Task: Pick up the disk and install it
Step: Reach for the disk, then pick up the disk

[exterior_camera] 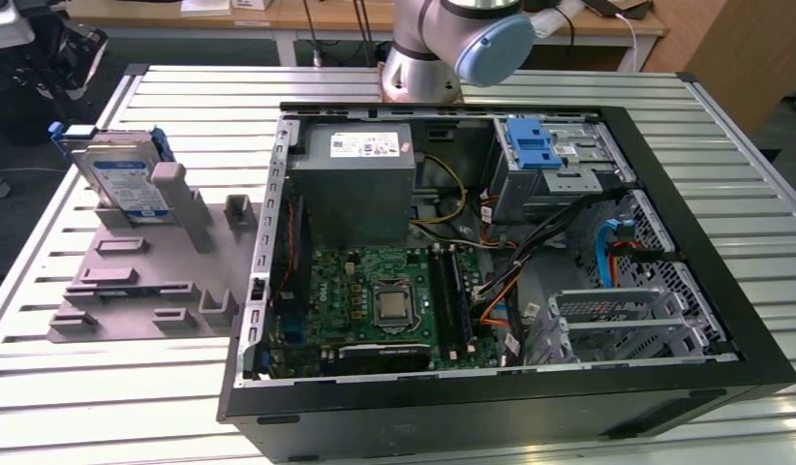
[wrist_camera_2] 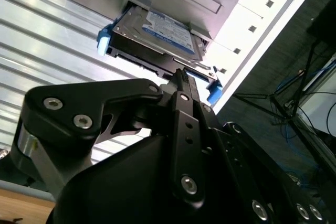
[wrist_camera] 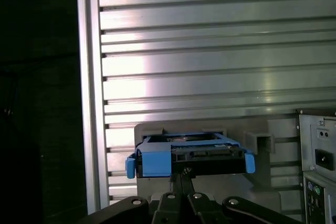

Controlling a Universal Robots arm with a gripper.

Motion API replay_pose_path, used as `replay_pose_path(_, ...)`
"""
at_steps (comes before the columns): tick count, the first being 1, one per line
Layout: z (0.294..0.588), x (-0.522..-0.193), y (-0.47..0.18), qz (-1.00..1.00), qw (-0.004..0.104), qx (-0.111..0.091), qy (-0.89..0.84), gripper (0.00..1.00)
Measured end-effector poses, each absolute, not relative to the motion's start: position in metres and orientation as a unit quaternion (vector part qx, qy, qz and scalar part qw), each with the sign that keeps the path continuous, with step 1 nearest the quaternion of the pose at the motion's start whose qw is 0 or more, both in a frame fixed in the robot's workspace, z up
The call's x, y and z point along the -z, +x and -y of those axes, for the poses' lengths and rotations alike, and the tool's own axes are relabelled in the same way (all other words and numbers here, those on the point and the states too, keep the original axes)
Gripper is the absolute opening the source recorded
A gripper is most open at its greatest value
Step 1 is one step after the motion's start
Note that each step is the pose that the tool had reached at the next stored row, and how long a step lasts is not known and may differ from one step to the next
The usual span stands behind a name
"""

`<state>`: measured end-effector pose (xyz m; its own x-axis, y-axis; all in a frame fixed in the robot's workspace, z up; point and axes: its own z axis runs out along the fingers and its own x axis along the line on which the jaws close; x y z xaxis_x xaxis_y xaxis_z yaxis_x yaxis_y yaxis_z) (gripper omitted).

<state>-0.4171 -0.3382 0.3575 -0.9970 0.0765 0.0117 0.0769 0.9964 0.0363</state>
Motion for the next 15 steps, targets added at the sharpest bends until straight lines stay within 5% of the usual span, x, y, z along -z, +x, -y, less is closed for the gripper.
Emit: replay_pose_path(15, 0.3382, -0.3576, -0.4188, 0.999, 0.005, 0.018, -0.036, 0.11)
